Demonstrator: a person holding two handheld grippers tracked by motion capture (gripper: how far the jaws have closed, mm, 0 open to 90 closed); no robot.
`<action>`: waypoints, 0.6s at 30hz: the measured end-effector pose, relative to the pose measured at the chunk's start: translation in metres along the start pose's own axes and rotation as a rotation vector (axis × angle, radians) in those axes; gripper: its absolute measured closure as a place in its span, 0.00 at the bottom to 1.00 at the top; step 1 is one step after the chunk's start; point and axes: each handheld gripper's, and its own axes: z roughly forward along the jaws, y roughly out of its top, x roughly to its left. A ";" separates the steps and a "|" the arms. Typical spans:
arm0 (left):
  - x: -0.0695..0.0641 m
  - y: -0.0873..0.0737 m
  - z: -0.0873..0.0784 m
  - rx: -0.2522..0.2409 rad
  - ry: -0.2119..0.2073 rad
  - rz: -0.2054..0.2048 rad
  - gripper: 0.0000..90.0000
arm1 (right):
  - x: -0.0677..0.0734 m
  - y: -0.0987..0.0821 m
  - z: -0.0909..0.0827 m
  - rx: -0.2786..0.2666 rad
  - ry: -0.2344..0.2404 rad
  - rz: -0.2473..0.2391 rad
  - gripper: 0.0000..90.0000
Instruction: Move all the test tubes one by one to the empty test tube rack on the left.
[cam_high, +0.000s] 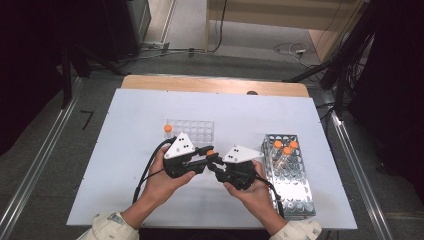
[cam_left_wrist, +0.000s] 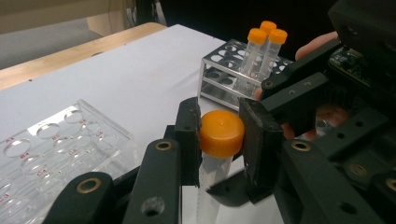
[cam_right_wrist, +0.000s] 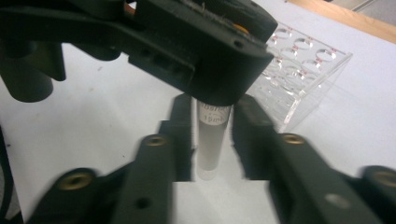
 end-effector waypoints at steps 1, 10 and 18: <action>0.002 0.001 -0.002 -0.003 0.007 -0.002 0.79 | 0.000 0.000 -0.001 -0.003 0.002 -0.003 0.60; 0.021 0.010 -0.021 -0.046 0.057 -0.041 0.79 | 0.000 -0.008 -0.011 -0.018 0.014 0.037 0.40; 0.039 0.016 -0.035 -0.078 0.119 -0.059 0.79 | -0.003 -0.016 -0.018 -0.023 0.011 0.052 0.38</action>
